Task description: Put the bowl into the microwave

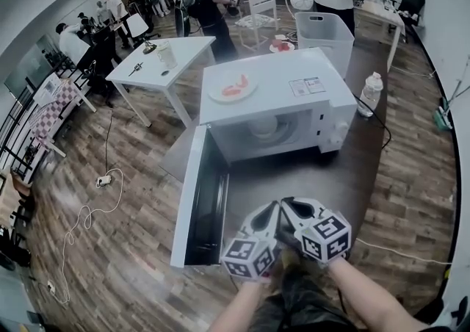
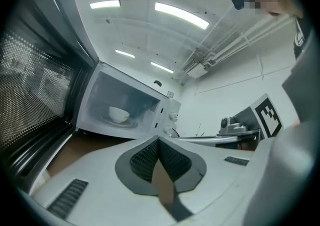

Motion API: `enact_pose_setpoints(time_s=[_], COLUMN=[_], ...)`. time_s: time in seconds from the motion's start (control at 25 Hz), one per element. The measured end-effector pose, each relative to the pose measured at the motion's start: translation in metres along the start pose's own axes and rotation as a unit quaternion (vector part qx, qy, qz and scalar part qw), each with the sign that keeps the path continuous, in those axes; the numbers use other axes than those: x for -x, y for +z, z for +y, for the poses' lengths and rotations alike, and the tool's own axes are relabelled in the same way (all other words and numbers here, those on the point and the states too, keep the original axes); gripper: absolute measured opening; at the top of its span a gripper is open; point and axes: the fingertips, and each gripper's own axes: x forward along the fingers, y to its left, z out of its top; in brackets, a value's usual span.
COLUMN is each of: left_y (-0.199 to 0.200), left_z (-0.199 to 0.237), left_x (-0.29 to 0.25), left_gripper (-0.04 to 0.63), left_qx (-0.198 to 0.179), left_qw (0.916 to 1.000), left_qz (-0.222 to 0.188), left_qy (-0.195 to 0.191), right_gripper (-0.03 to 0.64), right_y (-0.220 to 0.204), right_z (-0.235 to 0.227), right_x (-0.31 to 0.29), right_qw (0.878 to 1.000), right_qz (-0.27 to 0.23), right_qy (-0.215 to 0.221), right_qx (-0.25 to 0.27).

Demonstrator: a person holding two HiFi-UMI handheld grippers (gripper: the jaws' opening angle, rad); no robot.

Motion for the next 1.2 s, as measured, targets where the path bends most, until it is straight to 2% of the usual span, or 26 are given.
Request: enact_pose_setpoints(time_s=[0.68, 1.2], left_y=[-0.003, -0.005], left_z=[-0.039, -0.063], left_x=[0.049, 0.084], left_gripper=[0.0, 0.0], left_qx=[-0.003, 0.007], left_qw=[0.9998, 0.9995], left_qz=[0.002, -0.013], left_qy=[-0.02, -0.026], right_gripper=[0.002, 0.002], right_y=[-0.007, -0.012], right_z=[0.043, 0.073], right_x=[0.048, 0.078], right_qw=[1.0, 1.0], right_qz=[0.0, -0.016], right_qy=[0.001, -0.002], right_qx=[0.017, 0.018])
